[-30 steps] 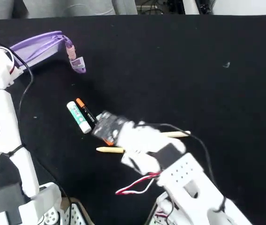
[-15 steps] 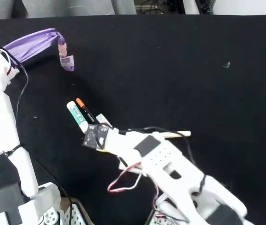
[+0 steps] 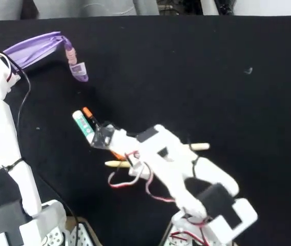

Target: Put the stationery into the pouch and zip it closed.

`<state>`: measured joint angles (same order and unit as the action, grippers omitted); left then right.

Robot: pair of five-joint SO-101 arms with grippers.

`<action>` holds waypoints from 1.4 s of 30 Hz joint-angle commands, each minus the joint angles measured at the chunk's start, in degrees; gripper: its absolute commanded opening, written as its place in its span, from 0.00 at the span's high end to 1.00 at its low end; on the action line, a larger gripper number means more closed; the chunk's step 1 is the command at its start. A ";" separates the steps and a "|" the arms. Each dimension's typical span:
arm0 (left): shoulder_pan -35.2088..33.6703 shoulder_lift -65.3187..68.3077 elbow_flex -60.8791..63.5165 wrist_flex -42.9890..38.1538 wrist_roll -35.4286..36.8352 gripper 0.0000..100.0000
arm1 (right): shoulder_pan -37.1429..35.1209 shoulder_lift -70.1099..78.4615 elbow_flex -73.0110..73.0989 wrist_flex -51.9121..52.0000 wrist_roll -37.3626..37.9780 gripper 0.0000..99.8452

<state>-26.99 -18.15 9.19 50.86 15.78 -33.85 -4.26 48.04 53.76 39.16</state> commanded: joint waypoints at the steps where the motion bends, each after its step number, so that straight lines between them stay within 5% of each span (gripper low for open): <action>1: 0.75 -0.35 -1.10 -0.18 0.79 0.97 | 1.14 4.44 -5.23 2.46 0.62 0.87; 5: 0.75 -0.35 -1.10 -0.18 0.79 0.97 | 1.14 6.90 -7.87 4.66 0.44 0.99; 16: 5.49 -0.97 -1.10 -0.09 0.79 0.97 | 1.85 3.30 -8.22 5.19 0.18 0.99; 25: 12.53 -0.35 -7.08 4.40 0.79 0.97 | 10.99 -19.82 -3.38 4.66 0.00 0.99; 42: 22.99 -0.35 -9.27 5.89 0.88 0.97 | 11.34 -54.29 6.99 -9.58 -12.40 0.99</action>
<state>-5.80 -17.98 3.74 56.57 15.96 -23.82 -54.64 55.43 45.93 27.30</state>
